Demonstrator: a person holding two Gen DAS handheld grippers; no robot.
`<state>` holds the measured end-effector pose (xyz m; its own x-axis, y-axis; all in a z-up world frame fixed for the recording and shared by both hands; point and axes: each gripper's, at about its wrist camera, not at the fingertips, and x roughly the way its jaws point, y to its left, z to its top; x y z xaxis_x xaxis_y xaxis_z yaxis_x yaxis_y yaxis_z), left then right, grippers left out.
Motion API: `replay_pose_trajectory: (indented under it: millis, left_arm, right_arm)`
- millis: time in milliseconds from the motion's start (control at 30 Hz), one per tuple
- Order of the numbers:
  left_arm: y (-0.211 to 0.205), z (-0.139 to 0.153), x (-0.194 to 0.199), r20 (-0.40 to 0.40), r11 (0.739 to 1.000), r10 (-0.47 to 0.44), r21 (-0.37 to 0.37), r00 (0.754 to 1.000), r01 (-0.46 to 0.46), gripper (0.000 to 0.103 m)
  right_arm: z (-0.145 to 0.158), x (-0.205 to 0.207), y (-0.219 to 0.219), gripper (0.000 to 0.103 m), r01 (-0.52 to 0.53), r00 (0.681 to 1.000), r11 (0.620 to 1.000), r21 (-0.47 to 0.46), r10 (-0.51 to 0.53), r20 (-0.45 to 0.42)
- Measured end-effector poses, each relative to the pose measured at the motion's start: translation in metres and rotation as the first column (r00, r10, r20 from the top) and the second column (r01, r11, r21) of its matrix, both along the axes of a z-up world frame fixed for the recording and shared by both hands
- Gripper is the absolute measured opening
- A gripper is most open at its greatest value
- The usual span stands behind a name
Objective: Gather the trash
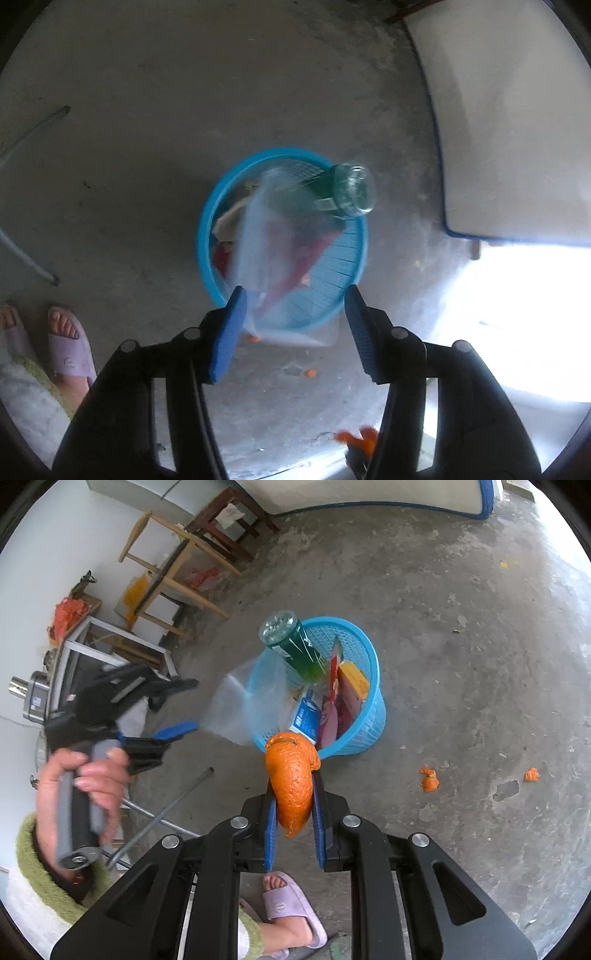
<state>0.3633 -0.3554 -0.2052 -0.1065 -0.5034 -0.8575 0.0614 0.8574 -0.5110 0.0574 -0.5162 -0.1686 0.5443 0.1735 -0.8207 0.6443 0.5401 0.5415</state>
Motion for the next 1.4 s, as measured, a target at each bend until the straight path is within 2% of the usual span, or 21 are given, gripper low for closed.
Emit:
replay_pose_trajectory:
  millis: [167, 233, 300, 400, 467, 567, 633, 700, 733, 767, 833, 933, 1033, 1133, 1200, 1367, 1400]
  left_arm:
    - [0.018, 0.037, -0.002, 0.013, 0.995, -0.025, -0.097, 1.0, 0.026, 0.055]
    - [0.024, 0.062, -0.006, 0.055, 0.99, -0.056, -0.13, 0.997, 0.063, 0.055]
    - [0.037, 0.094, -0.013, 0.12, 0.981, -0.108, -0.148, 0.987, 0.125, 0.061]
    - [0.056, 0.136, -0.027, 0.23, 0.969, -0.184, -0.117, 0.956, 0.215, 0.067]
    - [0.084, 0.168, -0.042, 0.331, 0.963, -0.225, -0.069, 0.916, 0.261, 0.072]
    - [0.128, 0.194, -0.061, 0.423, 0.963, -0.227, -0.035, 0.877, 0.266, 0.078]
    - [0.168, 0.207, -0.078, 0.485, 0.97, -0.209, -0.008, 0.849, 0.243, 0.082]
    - [0.198, 0.214, -0.09, 0.513, 0.976, -0.193, 0.012, 0.836, 0.218, 0.083]
    - [0.214, 0.215, -0.098, 0.523, 0.98, -0.182, 0.026, 0.833, 0.198, 0.083]
    - [0.232, 0.216, -0.106, 0.535, 0.985, -0.163, 0.033, 0.829, 0.172, 0.083]
    - [0.263, 0.217, -0.12, 0.571, 0.994, -0.106, 0.049, 0.814, 0.095, 0.084]
    - [0.301, 0.218, -0.142, 0.62, 0.999, -0.022, 0.032, 0.784, 0.003, 0.086]
    - [0.319, 0.22, -0.157, 0.654, 0.999, 0.012, 0.017, 0.757, -0.03, 0.087]
    - [0.331, 0.227, -0.174, 0.696, 0.999, 0.027, 0.0, 0.718, -0.038, 0.092]
    - [0.329, 0.233, -0.18, 0.716, 1.0, 0.014, 0.006, 0.697, -0.027, 0.094]
    - [0.326, 0.241, -0.201, 0.778, 0.999, 0.015, 0.014, 0.629, -0.04, 0.094]
    - [0.325, 0.242, -0.206, 0.786, 0.999, 0.017, 0.013, 0.618, -0.045, 0.094]
  right_arm:
    - [-0.013, 0.016, -0.001, 0.017, -0.012, 1.0, 1.0, 0.005, 0.012, -0.018]
    - [-0.012, 0.027, -0.002, 0.017, -0.023, 1.0, 1.0, 0.011, 0.023, 0.001]
    - [-0.01, 0.04, -0.003, 0.017, -0.037, 0.999, 0.999, -0.001, 0.037, 0.006]
    - [-0.005, 0.073, -0.002, 0.017, -0.086, 0.996, 0.996, -0.012, 0.087, 0.029]
    - [-0.001, 0.107, 0.001, 0.017, -0.144, 0.989, 0.989, -0.033, 0.145, 0.037]
    - [-0.005, 0.149, 0.005, 0.02, -0.202, 0.979, 0.978, -0.045, 0.204, 0.028]
    - [-0.016, 0.183, 0.011, 0.022, -0.257, 0.966, 0.965, -0.057, 0.257, -0.014]
    - [-0.03, 0.21, 0.016, 0.036, -0.3, 0.952, 0.951, -0.08, 0.292, -0.093]
    - [-0.034, 0.216, 0.017, 0.048, -0.308, 0.947, 0.947, -0.085, 0.297, -0.122]
    - [-0.037, 0.22, 0.018, 0.049, -0.309, 0.944, 0.946, -0.101, 0.292, -0.154]
    - [-0.031, 0.217, 0.018, 0.049, -0.3, 0.948, 0.946, -0.12, 0.282, -0.146]
    - [-0.007, 0.201, 0.019, 0.051, -0.284, 0.957, 0.944, -0.166, 0.267, -0.114]
    - [0.025, 0.174, 0.026, 0.052, -0.288, 0.957, 0.927, -0.239, 0.277, -0.081]
    - [0.069, 0.137, 0.042, 0.06, -0.293, 0.954, 0.904, -0.31, 0.299, -0.03]
    - [0.098, 0.11, 0.058, 0.067, -0.298, 0.947, 0.881, -0.368, 0.322, 0.005]
    - [0.176, 0.032, 0.133, 0.096, -0.266, 0.915, 0.763, -0.589, 0.392, 0.095]
    - [0.186, 0.023, 0.144, 0.096, -0.251, 0.912, 0.744, -0.619, 0.397, 0.107]
